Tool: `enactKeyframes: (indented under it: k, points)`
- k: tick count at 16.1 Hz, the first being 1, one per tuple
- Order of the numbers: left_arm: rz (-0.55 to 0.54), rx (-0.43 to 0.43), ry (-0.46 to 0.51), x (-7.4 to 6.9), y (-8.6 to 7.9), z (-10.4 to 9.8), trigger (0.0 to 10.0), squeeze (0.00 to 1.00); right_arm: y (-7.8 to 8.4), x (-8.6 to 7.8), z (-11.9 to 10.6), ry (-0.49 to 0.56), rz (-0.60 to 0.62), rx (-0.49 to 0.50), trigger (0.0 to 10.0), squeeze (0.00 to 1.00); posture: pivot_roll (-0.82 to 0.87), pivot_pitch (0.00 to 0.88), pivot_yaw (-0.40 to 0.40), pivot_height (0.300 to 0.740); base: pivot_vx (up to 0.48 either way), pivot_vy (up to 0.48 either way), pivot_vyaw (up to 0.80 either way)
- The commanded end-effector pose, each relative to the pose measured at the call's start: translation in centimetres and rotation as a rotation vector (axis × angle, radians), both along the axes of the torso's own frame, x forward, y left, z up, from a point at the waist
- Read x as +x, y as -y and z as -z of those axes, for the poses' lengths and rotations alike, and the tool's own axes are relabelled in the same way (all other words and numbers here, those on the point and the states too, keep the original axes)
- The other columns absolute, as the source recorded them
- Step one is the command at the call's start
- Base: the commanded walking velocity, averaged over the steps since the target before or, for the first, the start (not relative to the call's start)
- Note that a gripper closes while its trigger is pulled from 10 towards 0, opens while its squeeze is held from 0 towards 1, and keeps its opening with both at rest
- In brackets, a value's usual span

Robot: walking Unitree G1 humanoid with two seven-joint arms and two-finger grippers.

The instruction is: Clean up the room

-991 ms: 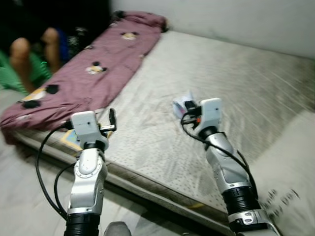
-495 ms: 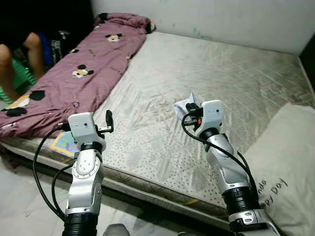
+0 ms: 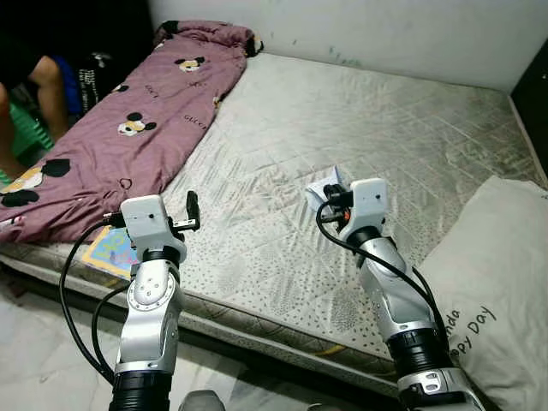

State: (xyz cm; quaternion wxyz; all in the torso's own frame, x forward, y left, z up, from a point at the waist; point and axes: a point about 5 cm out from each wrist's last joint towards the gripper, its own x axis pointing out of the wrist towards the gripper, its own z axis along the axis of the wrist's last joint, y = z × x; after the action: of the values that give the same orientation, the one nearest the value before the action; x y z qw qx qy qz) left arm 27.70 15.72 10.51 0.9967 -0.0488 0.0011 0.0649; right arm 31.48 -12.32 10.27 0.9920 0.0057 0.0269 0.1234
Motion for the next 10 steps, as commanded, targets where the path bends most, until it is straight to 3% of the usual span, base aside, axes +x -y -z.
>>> enactKeyframes:
  k: [1, 4, 10]
  points:
    - [0.012, -0.006, 0.005, -0.25, 0.15, 0.01, 10.0, 0.00, -0.06, 0.03, -0.36, 0.008, -0.005, 0.001, 10.0, 0.00, -0.03, 0.000, 0.004, 0.740, 0.000, 0.000, -0.80]
    - [0.011, -0.024, -0.013, -0.38, 0.18, 0.32, 10.0, 0.00, -0.04, 0.02, -0.36, 0.004, -0.006, 0.000, 10.0, 0.00, -0.03, 0.000, -0.001, 0.740, 0.000, 0.000, -0.80]
    - [0.017, -0.026, -0.013, -0.43, 0.42, 0.31, 10.0, 0.00, 0.25, -0.20, -0.15, -0.005, -0.002, -0.006, 10.0, 0.00, -0.03, 0.000, -0.002, 0.740, 0.000, 0.356, -0.80]
